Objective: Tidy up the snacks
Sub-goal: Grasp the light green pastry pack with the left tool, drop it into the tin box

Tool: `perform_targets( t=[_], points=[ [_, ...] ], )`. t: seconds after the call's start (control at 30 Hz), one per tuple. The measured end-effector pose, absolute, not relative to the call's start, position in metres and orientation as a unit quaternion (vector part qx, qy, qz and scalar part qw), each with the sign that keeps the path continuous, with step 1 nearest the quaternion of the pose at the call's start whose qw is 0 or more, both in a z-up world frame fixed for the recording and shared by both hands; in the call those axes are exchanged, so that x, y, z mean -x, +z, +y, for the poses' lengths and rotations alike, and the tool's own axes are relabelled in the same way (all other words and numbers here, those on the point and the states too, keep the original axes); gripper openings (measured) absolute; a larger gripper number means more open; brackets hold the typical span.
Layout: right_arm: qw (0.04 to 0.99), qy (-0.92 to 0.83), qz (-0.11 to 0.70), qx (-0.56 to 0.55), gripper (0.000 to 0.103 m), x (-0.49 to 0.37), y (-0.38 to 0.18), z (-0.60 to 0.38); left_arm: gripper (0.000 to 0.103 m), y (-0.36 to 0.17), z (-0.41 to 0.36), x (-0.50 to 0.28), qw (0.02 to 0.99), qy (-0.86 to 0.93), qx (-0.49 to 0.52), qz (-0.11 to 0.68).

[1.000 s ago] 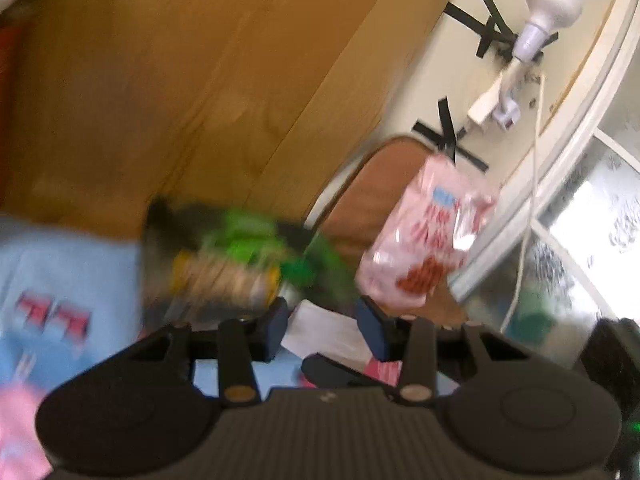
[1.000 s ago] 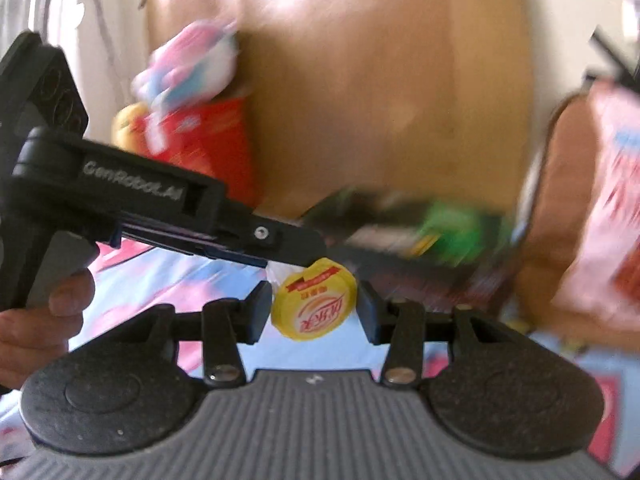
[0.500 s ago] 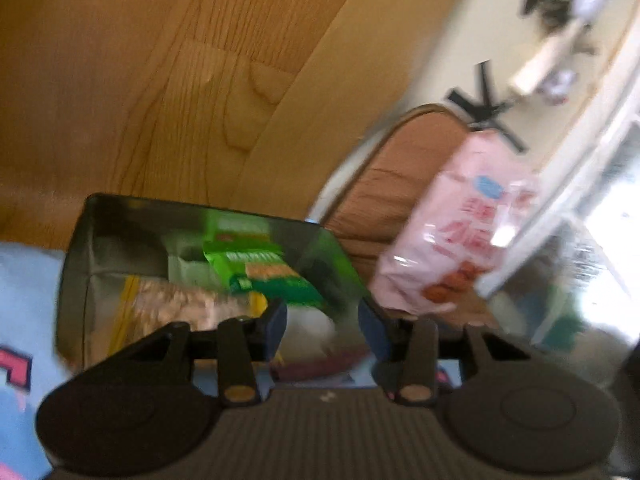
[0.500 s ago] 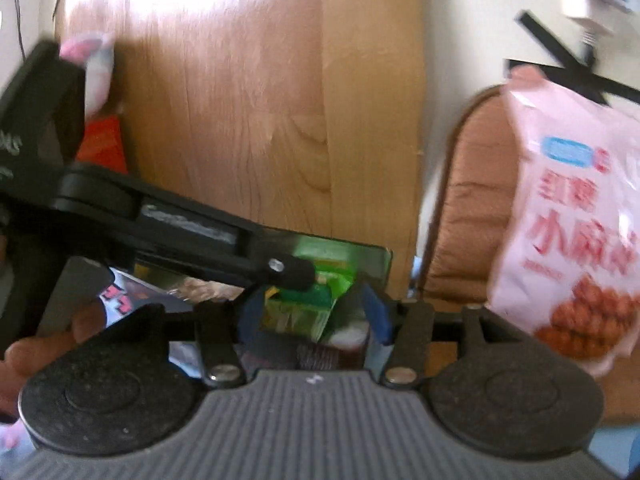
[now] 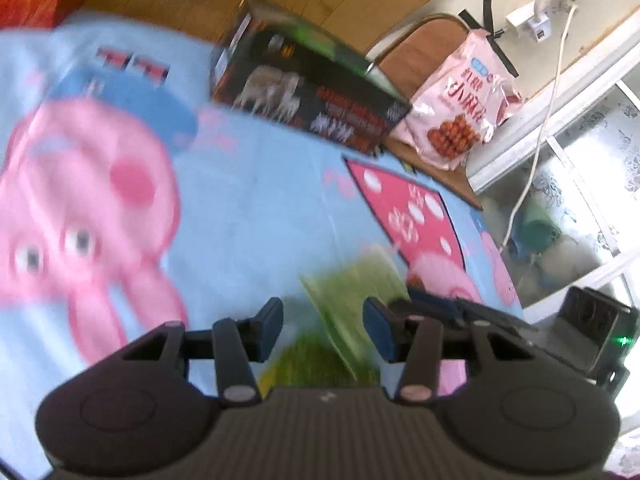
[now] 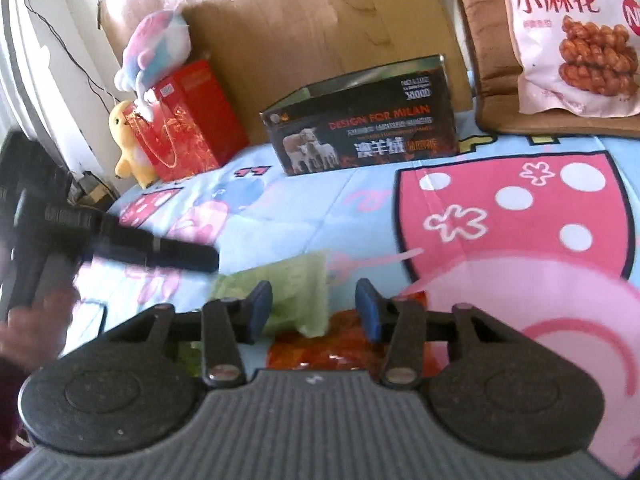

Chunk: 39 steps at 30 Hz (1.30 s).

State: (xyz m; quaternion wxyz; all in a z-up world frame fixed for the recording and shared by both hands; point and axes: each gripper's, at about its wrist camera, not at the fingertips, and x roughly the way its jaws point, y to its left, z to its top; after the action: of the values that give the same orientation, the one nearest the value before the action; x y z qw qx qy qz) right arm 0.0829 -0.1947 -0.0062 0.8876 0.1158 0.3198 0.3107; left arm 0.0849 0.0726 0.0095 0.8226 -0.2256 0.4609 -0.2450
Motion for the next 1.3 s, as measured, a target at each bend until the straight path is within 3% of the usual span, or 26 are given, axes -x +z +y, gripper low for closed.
perform_targets(
  t=[0.23,0.43,0.6,0.63,0.73,0.87,1.07,1.3],
  points=[
    [0.884,0.347,0.309,-0.054,0.037,-0.046,-0.004,-0.155,0.044,0.014,0.082,-0.073,0.830,-0.233,0.235,0.450],
    [0.899,0.322,0.295,-0.013,0.037,-0.038,-0.002,-0.158,0.051,0.036,0.094,-0.068,0.854,-0.225,0.217,0.416],
    [0.897,0.318,0.306,-0.006,0.037,-0.043,-0.006,-0.152,0.052,0.031,0.087,-0.079,0.856,-0.223,0.192,0.425],
    [0.896,0.321,0.308,-0.007,0.037,-0.044,-0.007,-0.150,0.051,0.026,0.084,-0.080,0.853,-0.223,0.189,0.431],
    [0.897,0.323,0.303,-0.004,0.037,-0.043,-0.008,-0.147,0.032,0.010,0.076,-0.083,0.832,-0.242,0.194,0.459],
    [0.897,0.323,0.302,-0.006,0.029,-0.045,-0.006,-0.147,0.030,0.016,0.072,-0.075,0.837,-0.250,0.186,0.450],
    [0.910,0.328,0.255,0.006,0.029,-0.045,0.024,-0.148,0.030,0.058,0.074,-0.083,0.859,-0.262,0.176,0.402],
    [0.935,0.298,0.194,0.020,0.029,-0.103,0.060,-0.150,0.030,0.097,0.053,-0.159,0.890,-0.246,0.159,0.349]
  ],
)
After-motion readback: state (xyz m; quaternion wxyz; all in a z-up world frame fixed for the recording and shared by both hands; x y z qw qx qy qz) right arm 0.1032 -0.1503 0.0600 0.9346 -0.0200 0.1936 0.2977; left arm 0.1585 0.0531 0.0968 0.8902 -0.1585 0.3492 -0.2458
